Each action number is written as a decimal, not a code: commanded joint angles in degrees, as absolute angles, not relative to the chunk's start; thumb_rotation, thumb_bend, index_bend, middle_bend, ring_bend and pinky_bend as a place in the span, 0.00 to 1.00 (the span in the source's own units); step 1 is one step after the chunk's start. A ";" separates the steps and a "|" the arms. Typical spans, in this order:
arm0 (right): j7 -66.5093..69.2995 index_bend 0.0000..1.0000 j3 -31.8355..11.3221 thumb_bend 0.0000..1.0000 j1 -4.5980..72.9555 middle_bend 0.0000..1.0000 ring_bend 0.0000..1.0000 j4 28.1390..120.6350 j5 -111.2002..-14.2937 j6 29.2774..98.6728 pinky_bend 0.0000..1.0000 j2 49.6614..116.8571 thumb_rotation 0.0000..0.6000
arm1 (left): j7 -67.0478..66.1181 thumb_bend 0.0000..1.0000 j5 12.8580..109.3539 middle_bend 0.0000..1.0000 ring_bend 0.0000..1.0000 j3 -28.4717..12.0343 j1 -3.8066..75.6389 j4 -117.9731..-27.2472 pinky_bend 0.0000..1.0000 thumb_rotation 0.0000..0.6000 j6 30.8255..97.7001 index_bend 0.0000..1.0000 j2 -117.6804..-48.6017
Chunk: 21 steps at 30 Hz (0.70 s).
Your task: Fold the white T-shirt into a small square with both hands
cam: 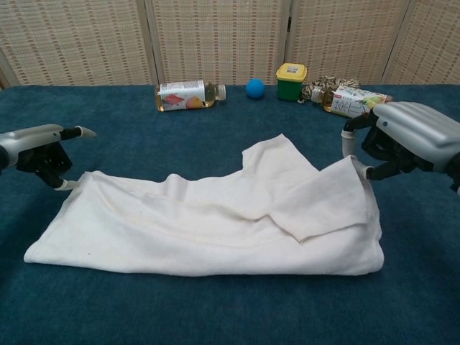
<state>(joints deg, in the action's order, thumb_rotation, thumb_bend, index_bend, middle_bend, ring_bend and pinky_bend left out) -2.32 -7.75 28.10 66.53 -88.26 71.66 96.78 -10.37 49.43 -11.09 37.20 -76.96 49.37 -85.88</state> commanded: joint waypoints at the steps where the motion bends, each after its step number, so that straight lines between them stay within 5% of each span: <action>1: -1.97 0.83 -8.56 0.61 28.85 0.97 0.97 65.17 -87.69 71.62 1.00 97.81 1.00 | -9.67 0.35 49.90 0.89 0.84 -11.25 36.43 -78.13 0.98 1.00 50.46 0.00 -85.11; 21: -1.15 0.83 -12.88 0.61 35.22 0.97 0.97 52.82 -81.90 65.76 1.00 105.50 1.00 | -4.87 0.35 53.88 0.89 0.84 -11.38 32.25 -82.92 0.98 1.00 55.32 0.00 -81.37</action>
<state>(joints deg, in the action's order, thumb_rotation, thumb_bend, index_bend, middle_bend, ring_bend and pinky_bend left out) -1.36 -12.56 34.74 53.49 -82.28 66.14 105.01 -4.94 53.82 -11.39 32.31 -82.86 55.25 -81.42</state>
